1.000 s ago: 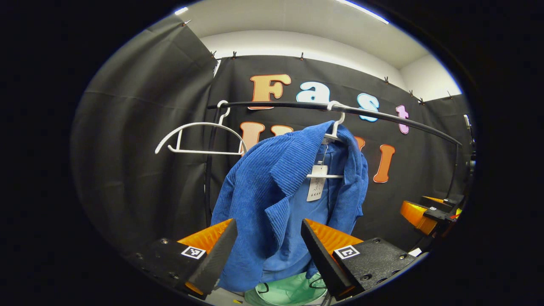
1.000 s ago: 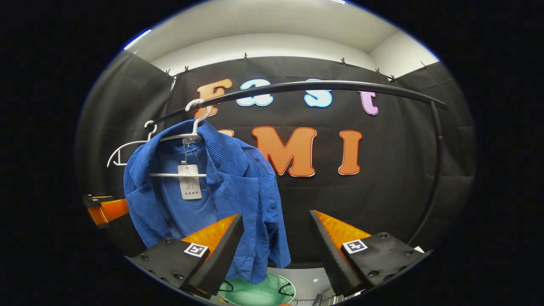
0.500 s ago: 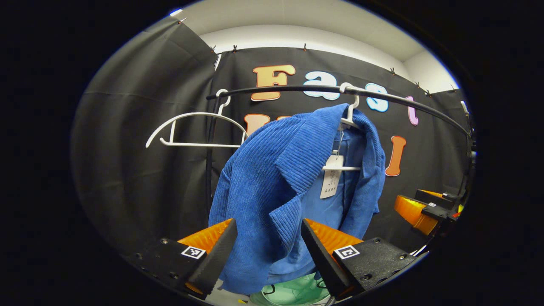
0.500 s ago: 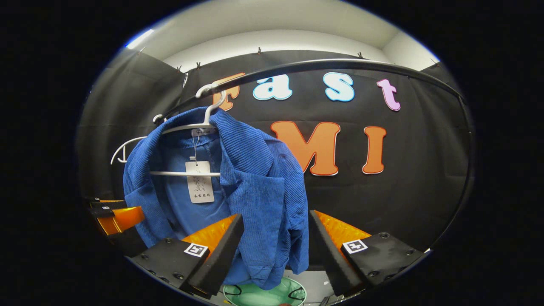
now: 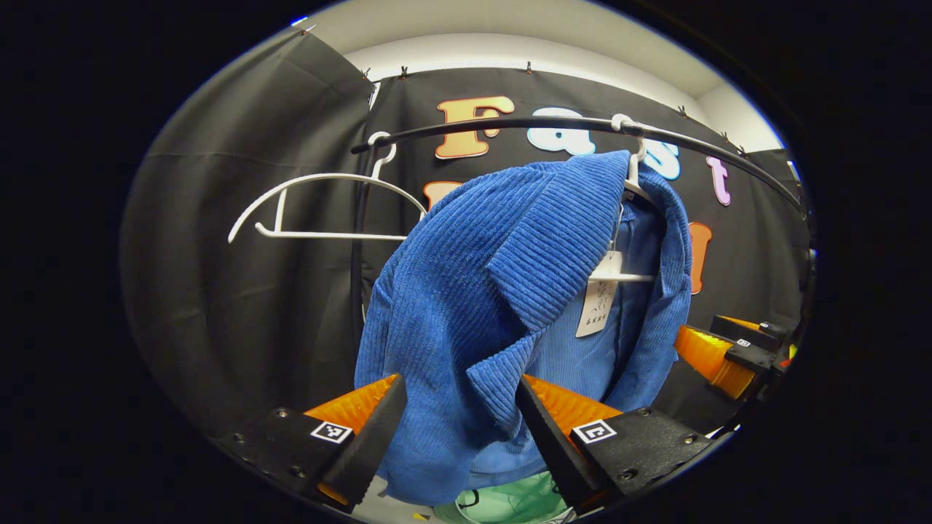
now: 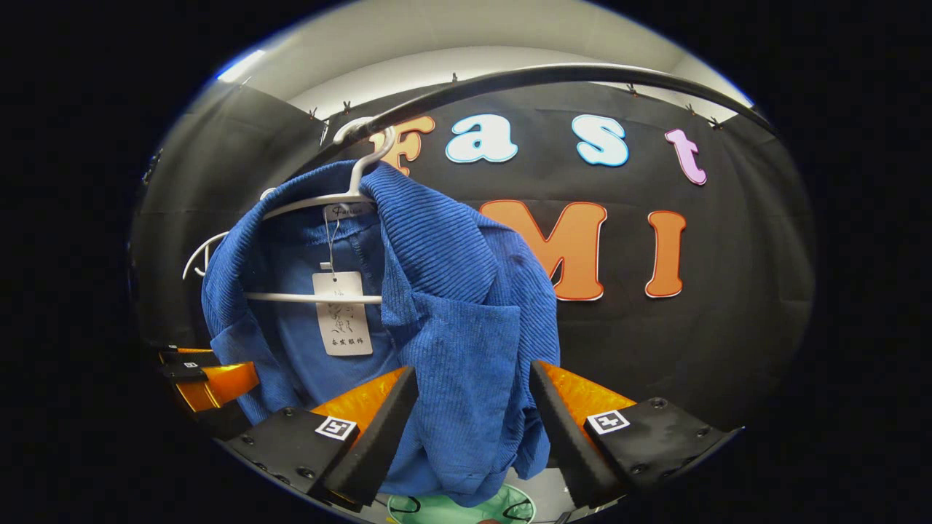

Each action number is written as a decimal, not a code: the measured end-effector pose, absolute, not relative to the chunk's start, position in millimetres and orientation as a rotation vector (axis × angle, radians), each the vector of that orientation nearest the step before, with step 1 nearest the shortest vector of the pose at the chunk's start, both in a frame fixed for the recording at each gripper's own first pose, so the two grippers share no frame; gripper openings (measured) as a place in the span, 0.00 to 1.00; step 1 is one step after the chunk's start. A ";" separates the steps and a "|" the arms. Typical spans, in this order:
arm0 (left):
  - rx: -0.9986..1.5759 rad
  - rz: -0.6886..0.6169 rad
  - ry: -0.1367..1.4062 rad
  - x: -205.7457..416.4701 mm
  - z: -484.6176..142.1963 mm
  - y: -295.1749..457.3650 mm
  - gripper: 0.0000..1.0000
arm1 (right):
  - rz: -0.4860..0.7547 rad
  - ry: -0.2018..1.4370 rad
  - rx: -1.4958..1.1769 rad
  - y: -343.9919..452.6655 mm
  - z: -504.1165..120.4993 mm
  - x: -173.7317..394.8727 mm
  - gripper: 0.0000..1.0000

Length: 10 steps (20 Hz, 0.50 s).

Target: Grasp the clothes on the hanger with both hands and then place them into the laundry hamper below.

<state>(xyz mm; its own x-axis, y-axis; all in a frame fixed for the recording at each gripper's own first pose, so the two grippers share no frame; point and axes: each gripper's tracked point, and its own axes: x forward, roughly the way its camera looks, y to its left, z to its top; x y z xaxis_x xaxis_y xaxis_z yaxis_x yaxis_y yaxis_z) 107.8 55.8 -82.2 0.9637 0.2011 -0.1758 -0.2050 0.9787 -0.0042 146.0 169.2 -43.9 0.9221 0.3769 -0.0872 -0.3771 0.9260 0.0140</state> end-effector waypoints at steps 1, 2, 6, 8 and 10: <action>-0.026 0.202 0.175 110.3 -82.3 55.9 0.95 | 0.386 0.093 -0.001 171.7 -45.5 149.2 1.00; -0.029 0.194 0.173 114.0 -82.2 56.5 0.98 | 0.383 0.096 0.000 173.8 -47.4 152.6 1.00; -0.046 0.172 0.178 120.8 -82.7 62.6 0.80 | 0.379 0.113 0.023 180.8 -54.5 168.8 1.00; -0.042 0.167 0.182 121.5 -81.8 67.9 0.62 | 0.387 0.128 0.048 184.5 -59.0 175.5 0.94; -0.048 0.153 0.186 121.4 -81.6 70.2 0.43 | 0.403 0.143 0.074 188.9 -62.2 179.3 0.87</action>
